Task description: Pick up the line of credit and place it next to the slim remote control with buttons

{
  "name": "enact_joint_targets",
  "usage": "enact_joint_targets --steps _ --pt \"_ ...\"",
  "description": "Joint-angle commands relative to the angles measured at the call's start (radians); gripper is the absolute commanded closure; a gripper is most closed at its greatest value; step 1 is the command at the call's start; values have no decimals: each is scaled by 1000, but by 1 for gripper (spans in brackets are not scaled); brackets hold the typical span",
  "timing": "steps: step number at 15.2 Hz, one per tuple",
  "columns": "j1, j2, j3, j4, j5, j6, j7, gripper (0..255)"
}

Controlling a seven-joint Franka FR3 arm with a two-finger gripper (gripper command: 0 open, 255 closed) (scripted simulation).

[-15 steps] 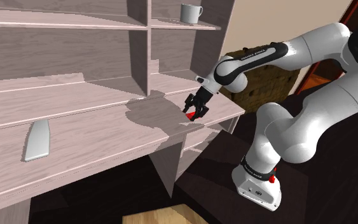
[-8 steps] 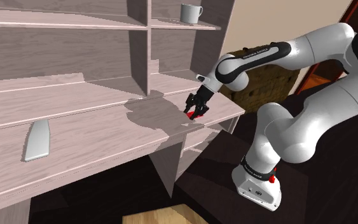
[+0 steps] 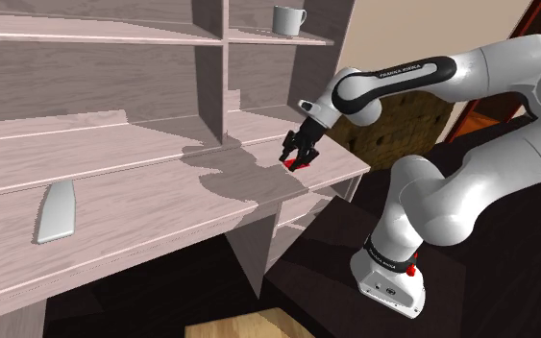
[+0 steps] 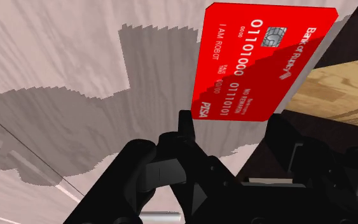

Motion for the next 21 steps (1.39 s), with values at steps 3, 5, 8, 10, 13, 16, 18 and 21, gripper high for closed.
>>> enact_joint_targets --steps 3,5,8,10,13,16,18,21 --pt "-21 -32 42 29 -4 -61 34 255" --pt "-29 -46 61 45 -4 -90 50 255" --pt "43 6 66 66 34 -38 73 255" --pt "117 62 65 93 74 11 90 255" --pt "232 151 54 145 140 73 107 255" --pt "349 246 28 209 214 121 112 255" --pt "430 312 3 259 270 143 107 255" --pt "555 420 -51 344 369 159 86 255"
